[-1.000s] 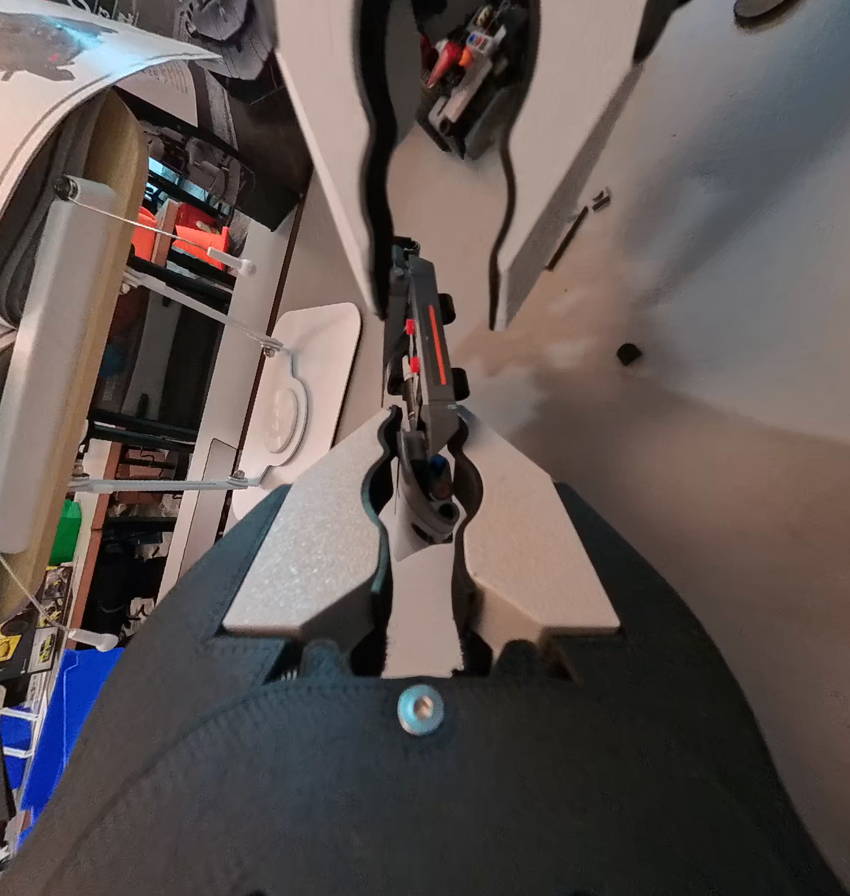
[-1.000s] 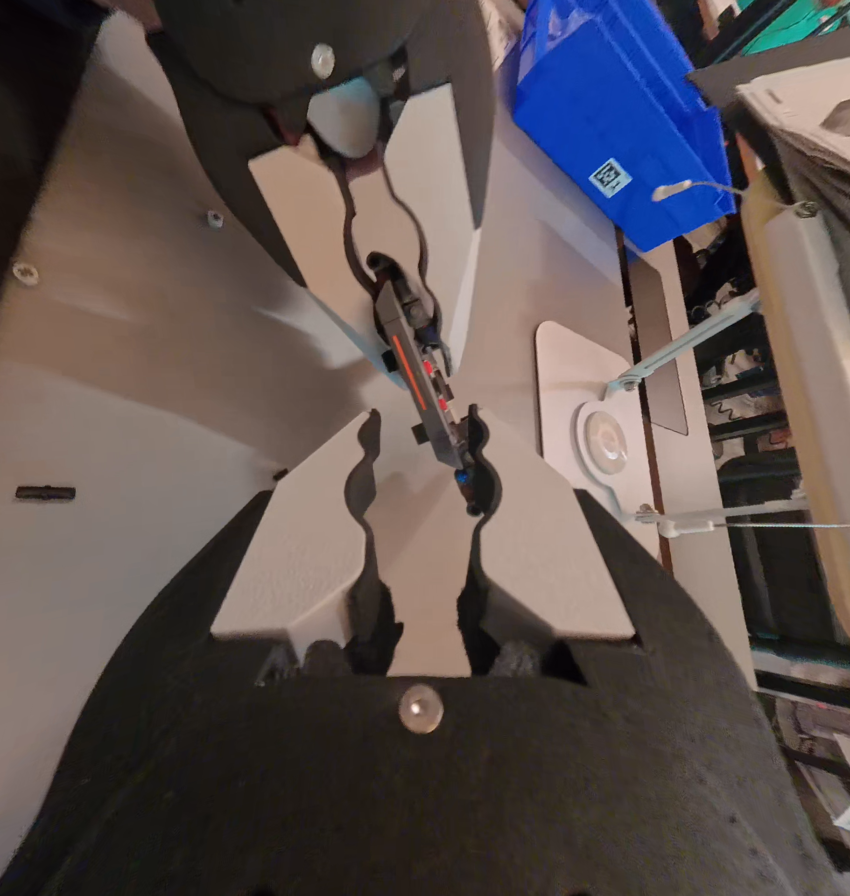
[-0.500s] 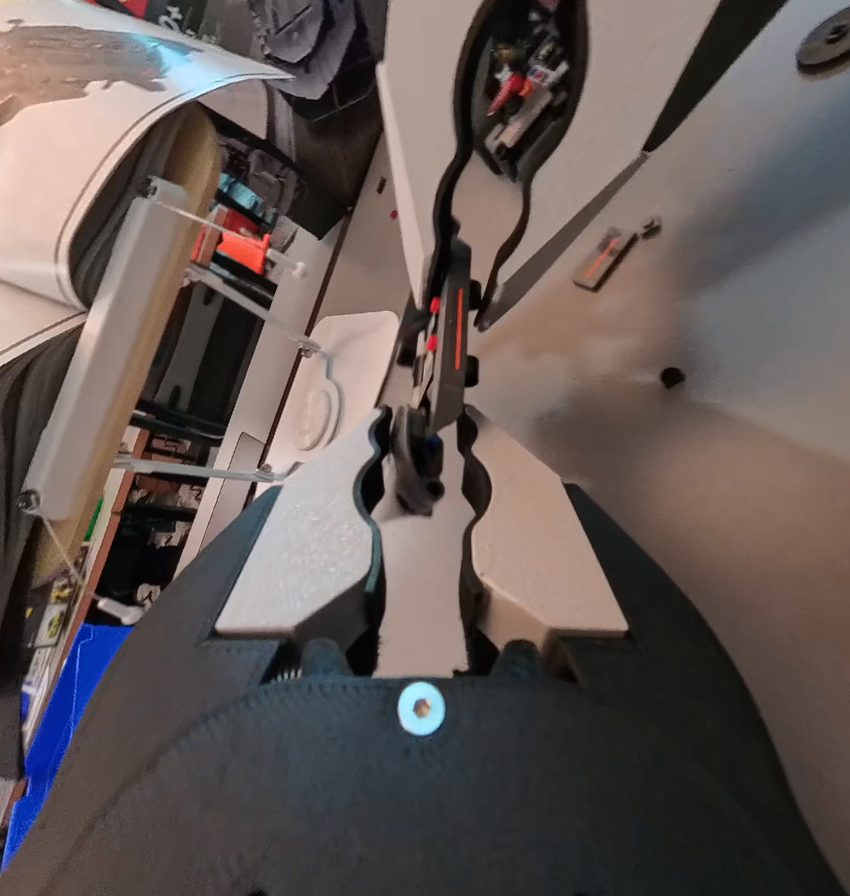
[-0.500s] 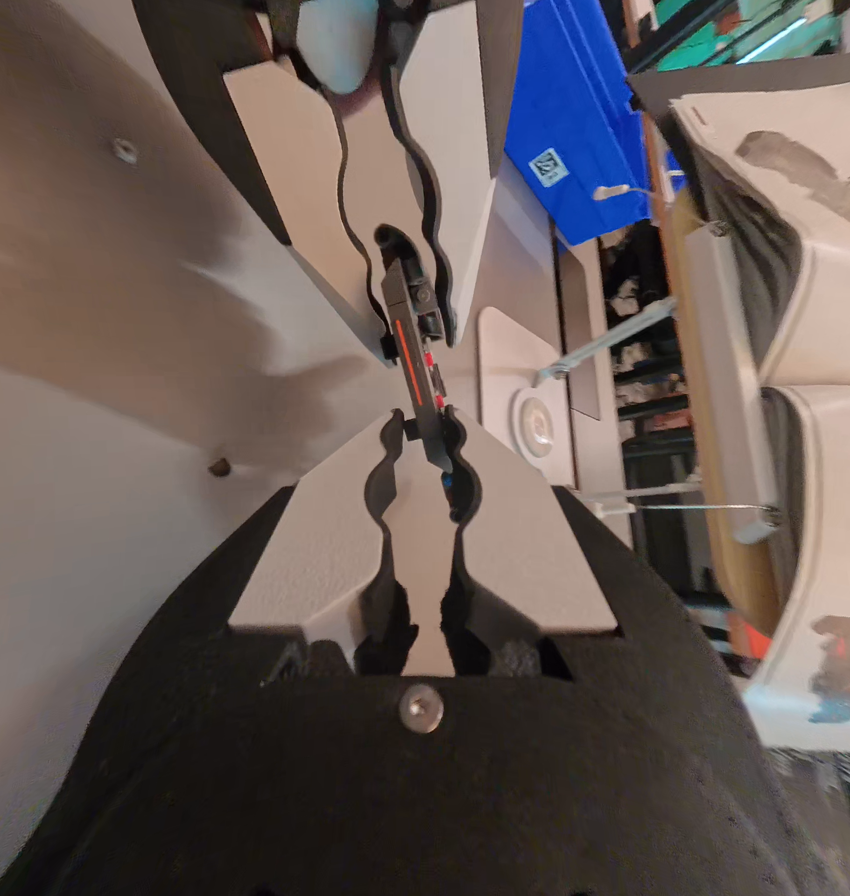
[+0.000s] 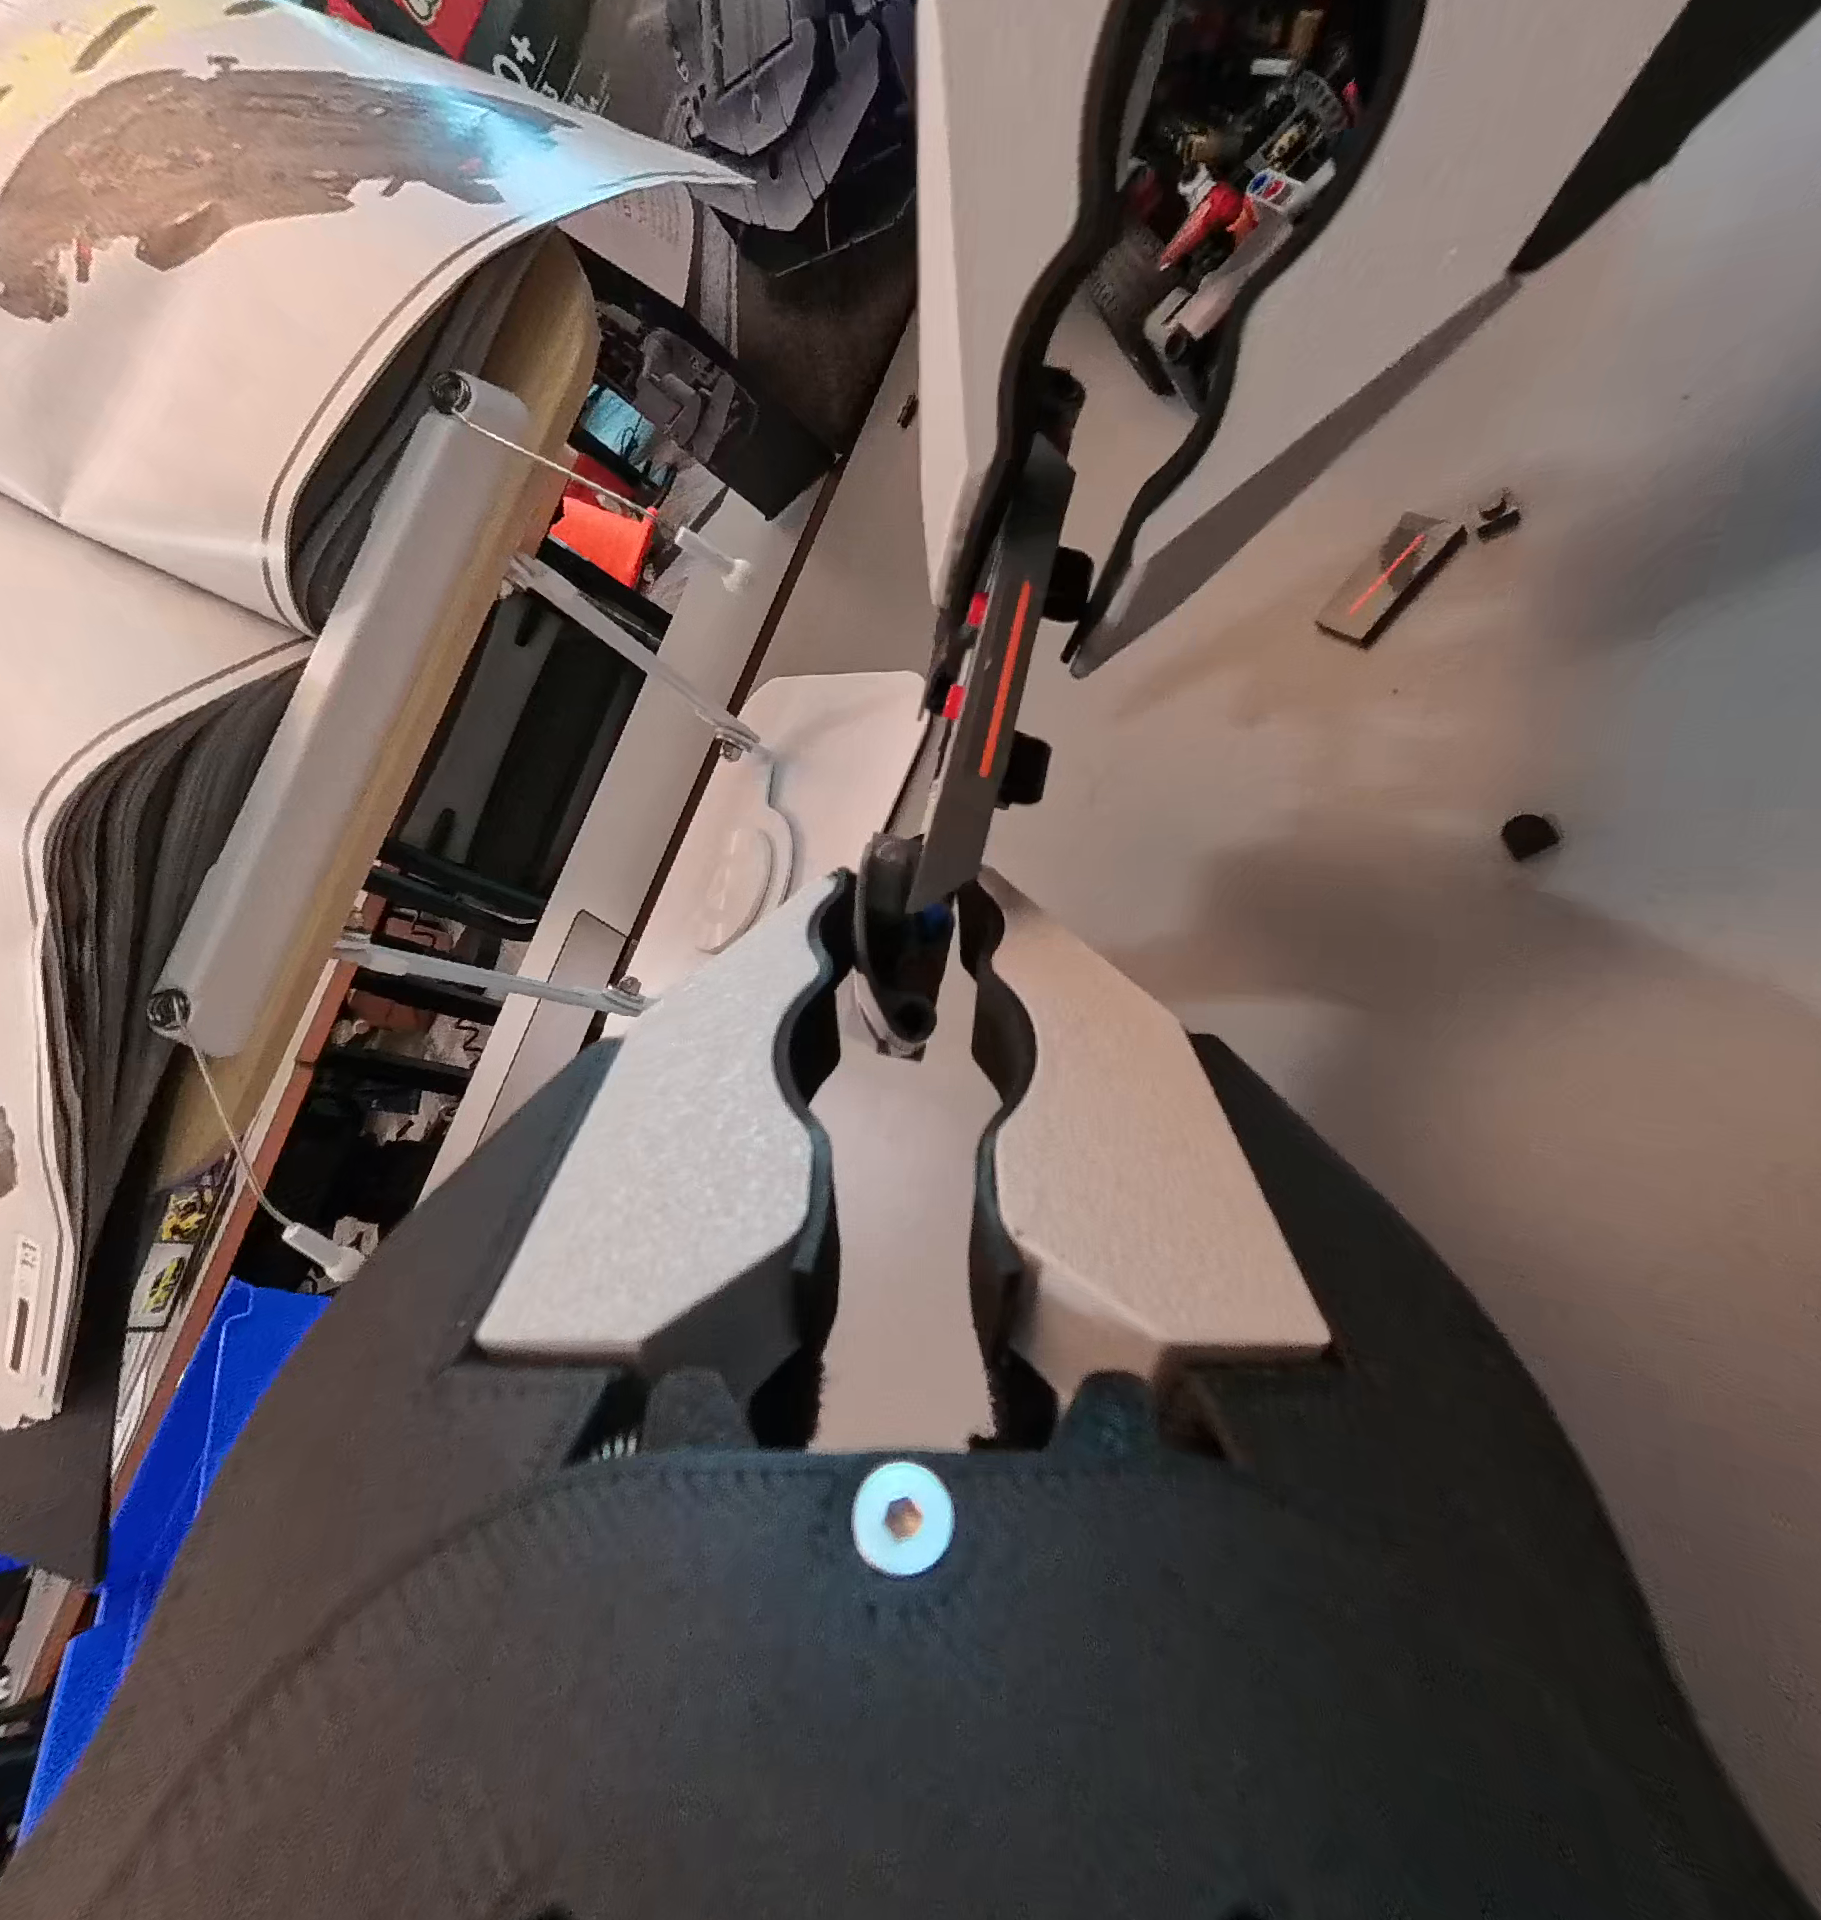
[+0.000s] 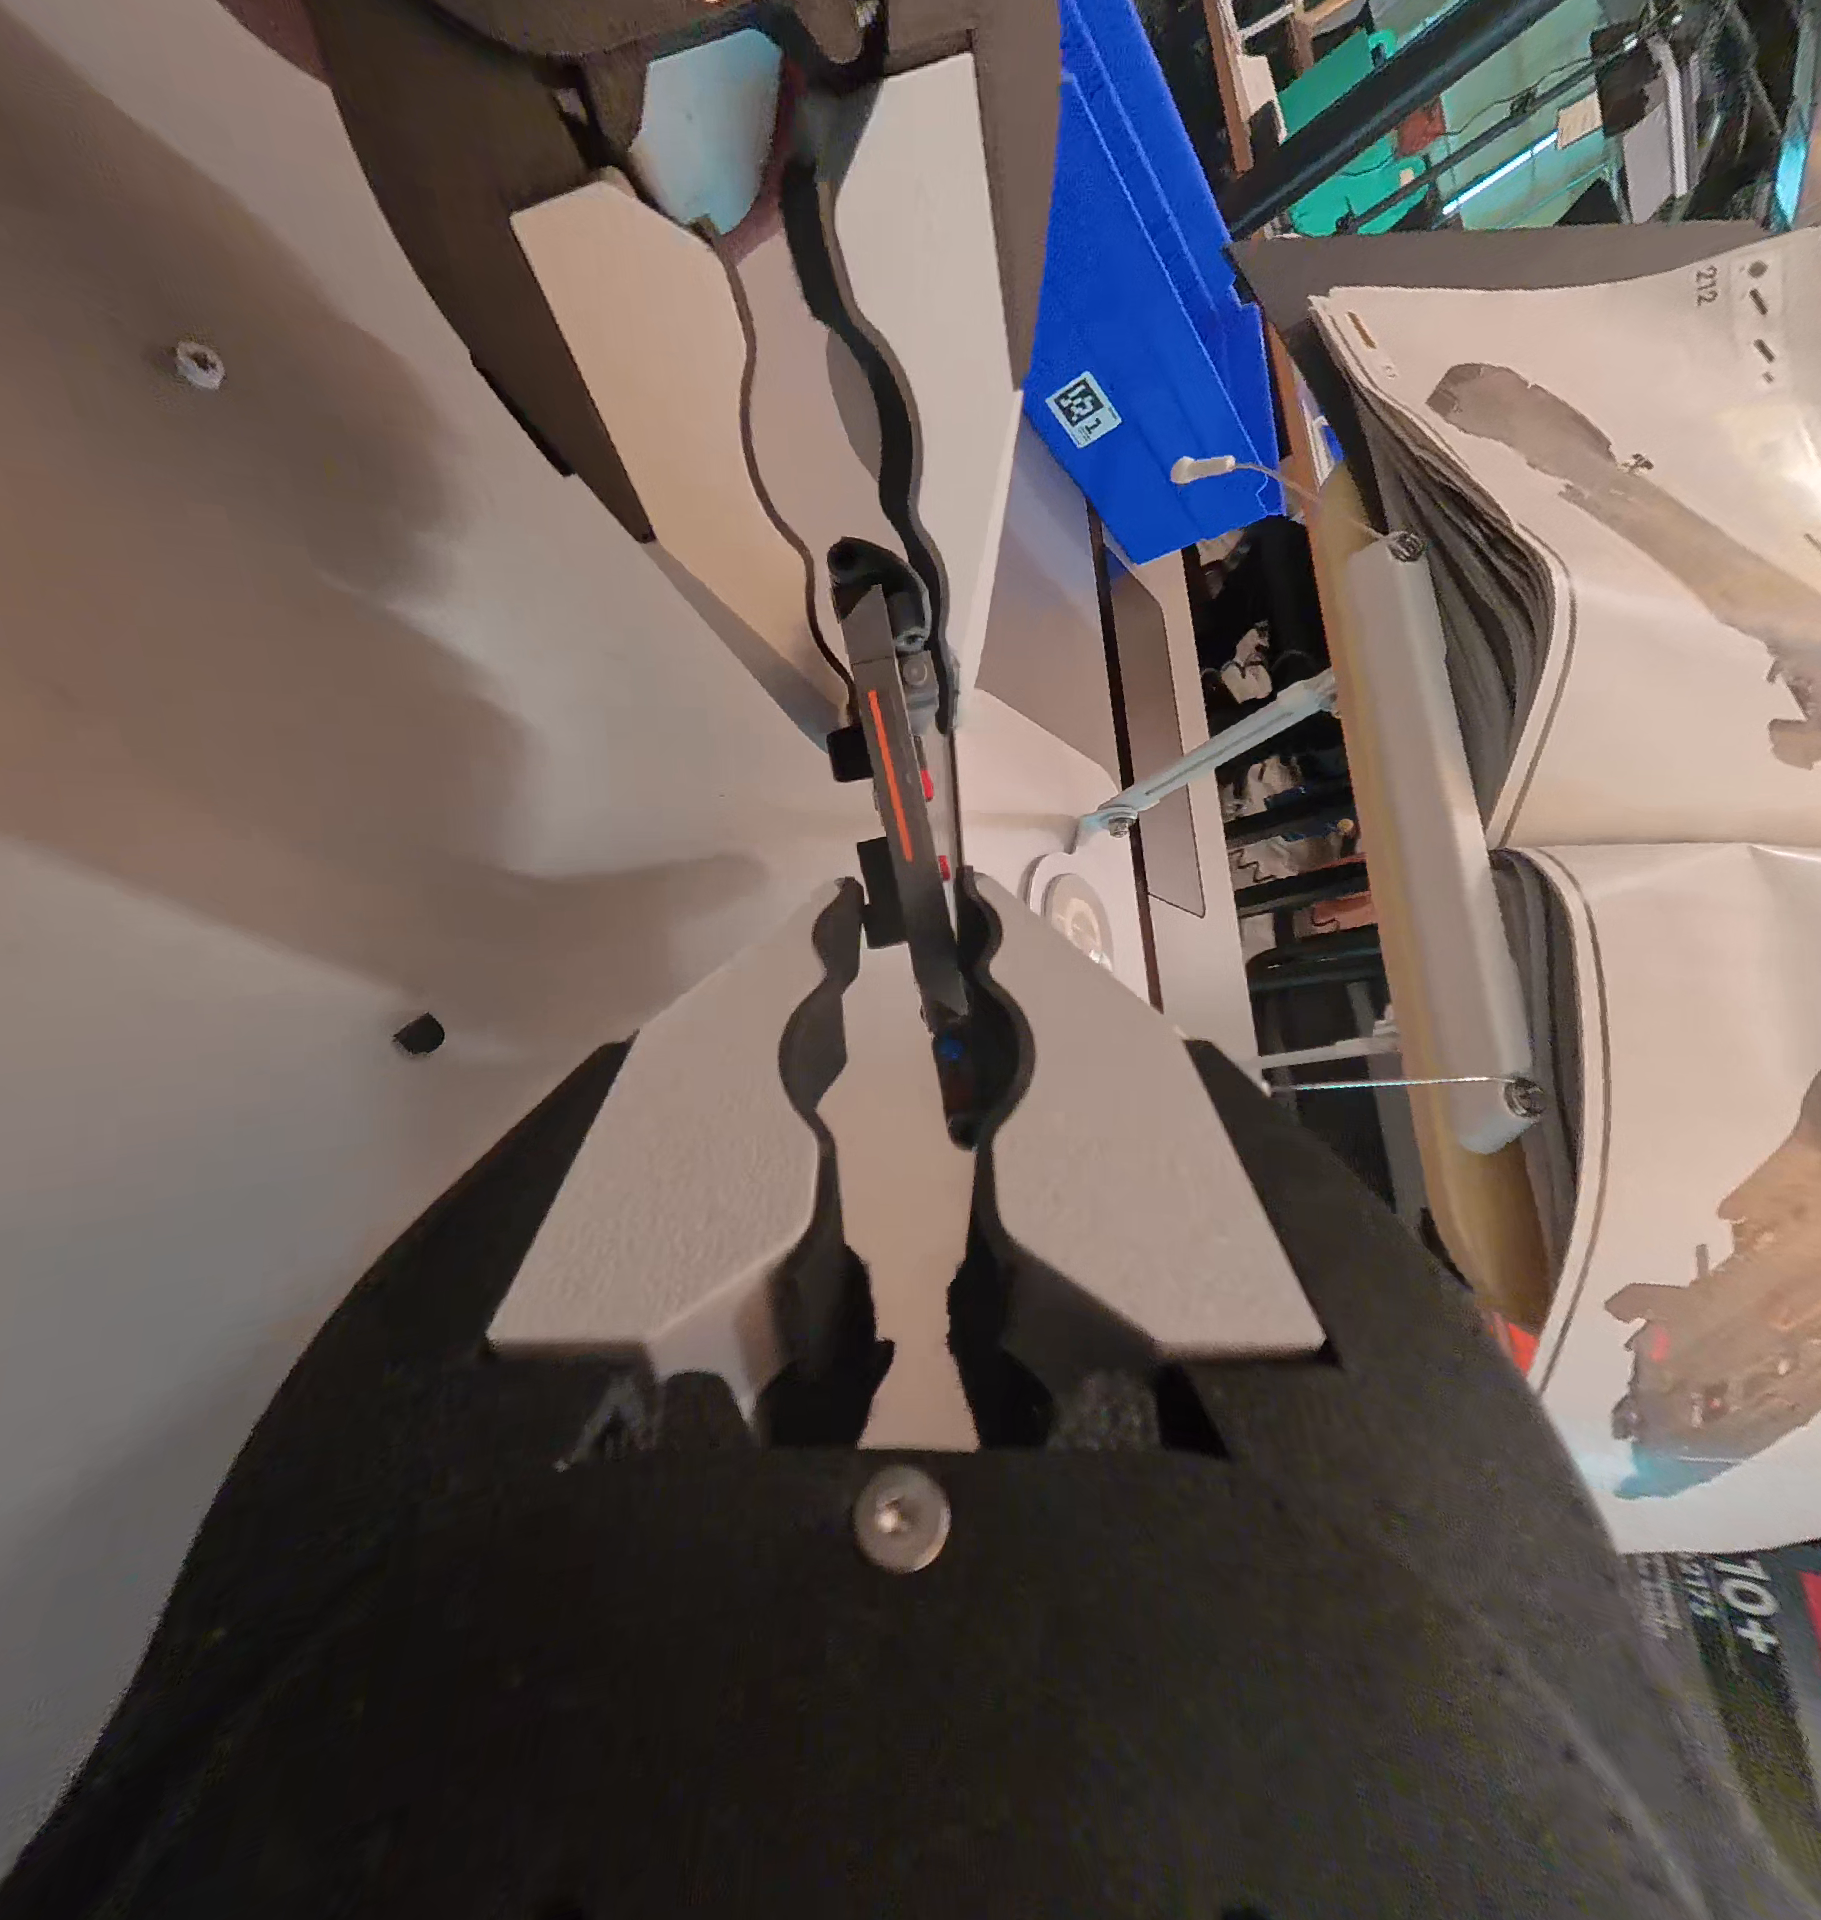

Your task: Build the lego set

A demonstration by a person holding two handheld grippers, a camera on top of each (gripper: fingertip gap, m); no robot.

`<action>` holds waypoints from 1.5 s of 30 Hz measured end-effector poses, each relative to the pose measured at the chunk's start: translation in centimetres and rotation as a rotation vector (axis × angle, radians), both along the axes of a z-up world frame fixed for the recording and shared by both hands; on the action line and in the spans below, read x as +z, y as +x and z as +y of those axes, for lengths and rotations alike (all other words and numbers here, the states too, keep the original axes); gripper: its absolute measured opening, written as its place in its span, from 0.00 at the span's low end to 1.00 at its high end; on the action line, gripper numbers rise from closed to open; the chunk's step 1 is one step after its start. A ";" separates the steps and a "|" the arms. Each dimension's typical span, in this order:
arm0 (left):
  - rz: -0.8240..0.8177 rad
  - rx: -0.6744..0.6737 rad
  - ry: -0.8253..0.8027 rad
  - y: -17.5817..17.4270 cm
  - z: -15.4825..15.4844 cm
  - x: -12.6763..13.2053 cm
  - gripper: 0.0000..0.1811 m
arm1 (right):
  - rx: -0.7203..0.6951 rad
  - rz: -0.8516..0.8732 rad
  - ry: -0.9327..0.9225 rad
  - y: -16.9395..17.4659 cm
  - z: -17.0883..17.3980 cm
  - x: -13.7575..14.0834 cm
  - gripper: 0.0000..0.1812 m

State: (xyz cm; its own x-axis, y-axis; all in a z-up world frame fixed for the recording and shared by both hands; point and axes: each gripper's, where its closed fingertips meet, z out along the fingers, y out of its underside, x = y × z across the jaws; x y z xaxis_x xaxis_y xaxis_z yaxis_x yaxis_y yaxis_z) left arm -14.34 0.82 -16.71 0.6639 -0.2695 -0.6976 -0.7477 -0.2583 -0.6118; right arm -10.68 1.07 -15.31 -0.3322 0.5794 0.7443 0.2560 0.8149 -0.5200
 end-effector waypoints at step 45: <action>-0.801 -0.320 -0.077 5.4 0.1 3.3 0.08 | 0.084 -0.377 -0.888 2.9 1.3 -1.1 0.04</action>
